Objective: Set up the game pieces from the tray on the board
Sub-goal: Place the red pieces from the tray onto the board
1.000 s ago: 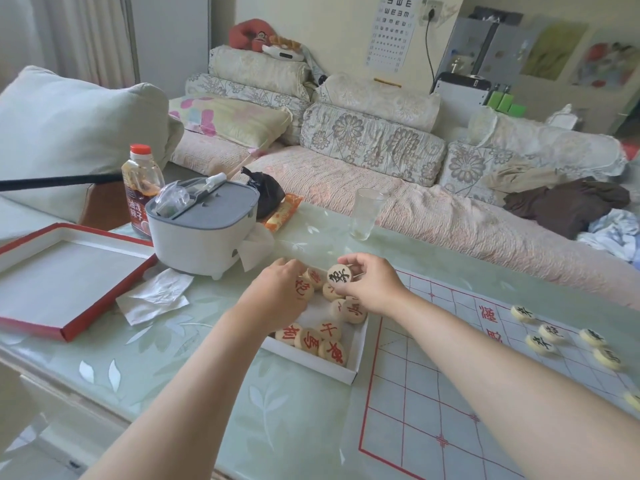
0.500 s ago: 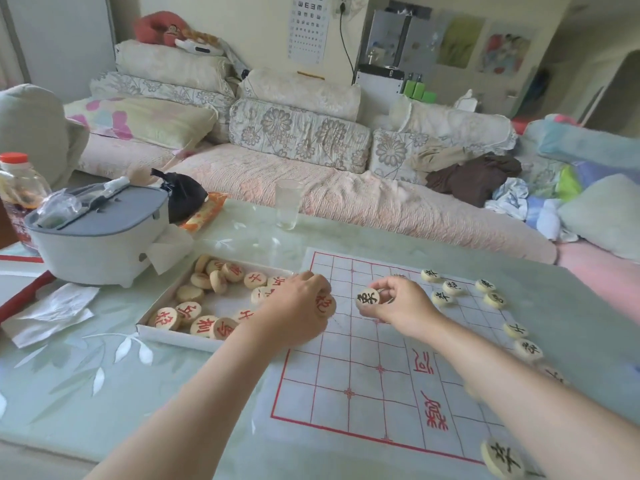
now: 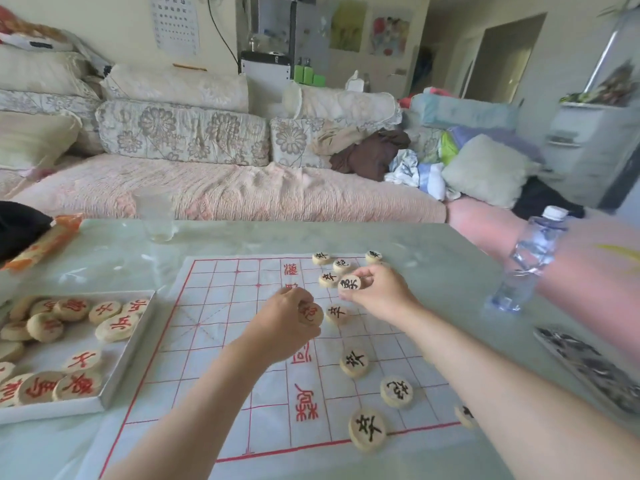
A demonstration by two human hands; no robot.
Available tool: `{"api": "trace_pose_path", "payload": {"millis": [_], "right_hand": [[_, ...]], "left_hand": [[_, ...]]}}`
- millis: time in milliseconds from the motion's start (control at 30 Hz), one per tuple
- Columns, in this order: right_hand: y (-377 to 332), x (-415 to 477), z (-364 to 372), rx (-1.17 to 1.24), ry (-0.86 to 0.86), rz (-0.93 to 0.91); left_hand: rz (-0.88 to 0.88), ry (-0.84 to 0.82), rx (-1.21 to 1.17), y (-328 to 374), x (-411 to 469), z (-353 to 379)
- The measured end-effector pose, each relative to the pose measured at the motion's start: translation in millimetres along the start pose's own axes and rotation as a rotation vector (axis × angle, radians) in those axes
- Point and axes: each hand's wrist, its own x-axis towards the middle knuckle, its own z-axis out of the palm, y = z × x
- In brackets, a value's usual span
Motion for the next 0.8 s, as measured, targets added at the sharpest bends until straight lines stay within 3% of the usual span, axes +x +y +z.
{"api": "trace_pose_path", "payload": {"millis": [133, 233, 800], "right_hand": [[35.0, 23.2, -36.0, -0.224, 0.152, 0.046], [67.1, 39.6, -46.3, -0.260, 0.211, 0.084], [88.5, 87.6, -29.1, -0.410, 0.129, 0.101]], "left_hand": [[0.008, -0.006, -0.010, 24.4, 31.1, 16.4], [0.007, -0.011, -0.002, 39.8, 55.5, 27.2], [-0.027, -0.039, 0.021, 39.5, 99.6, 58.1]]}}
